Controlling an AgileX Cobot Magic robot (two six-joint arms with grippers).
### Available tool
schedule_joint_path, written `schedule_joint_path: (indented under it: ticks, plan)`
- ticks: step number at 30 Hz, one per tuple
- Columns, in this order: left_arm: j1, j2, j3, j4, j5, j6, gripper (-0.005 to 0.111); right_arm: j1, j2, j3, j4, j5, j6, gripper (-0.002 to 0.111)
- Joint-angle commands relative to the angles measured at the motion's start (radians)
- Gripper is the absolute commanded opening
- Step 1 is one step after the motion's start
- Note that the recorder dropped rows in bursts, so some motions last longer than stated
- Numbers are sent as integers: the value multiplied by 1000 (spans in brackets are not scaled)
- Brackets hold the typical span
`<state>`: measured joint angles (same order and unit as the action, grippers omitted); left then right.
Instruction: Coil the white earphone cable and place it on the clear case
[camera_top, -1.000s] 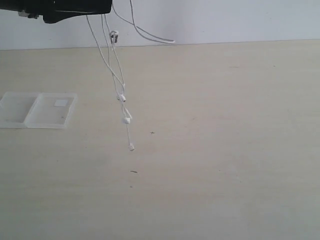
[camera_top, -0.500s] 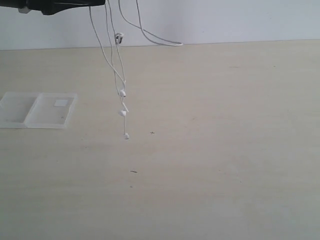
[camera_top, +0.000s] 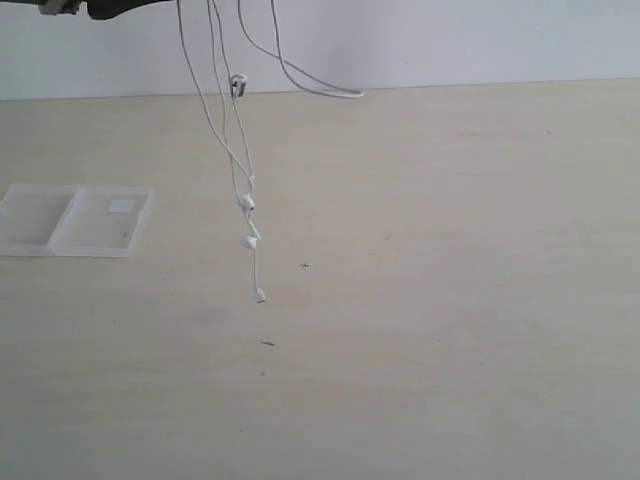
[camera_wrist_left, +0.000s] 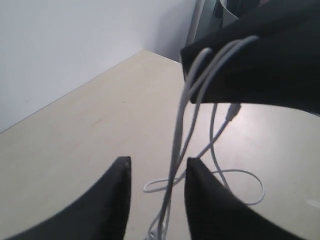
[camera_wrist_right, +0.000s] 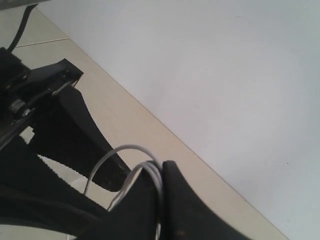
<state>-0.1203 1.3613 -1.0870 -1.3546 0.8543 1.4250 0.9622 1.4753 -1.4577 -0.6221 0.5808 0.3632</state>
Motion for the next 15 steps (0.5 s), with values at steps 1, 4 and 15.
schedule_joint_path:
  ticks: [1, 4, 15]
  plan:
    - [-1, 0, -6, -33, 9, 10, 22, 0, -8, -7, 0, 1, 4, 0]
    - [-1, 0, -6, -46, 15, 17, 11, 0, -8, -7, 9, 1, 4, 0]
    - [0, -17, -6, -16, -4, 35, 0, 0, -34, -7, -25, 266, 6, 0]
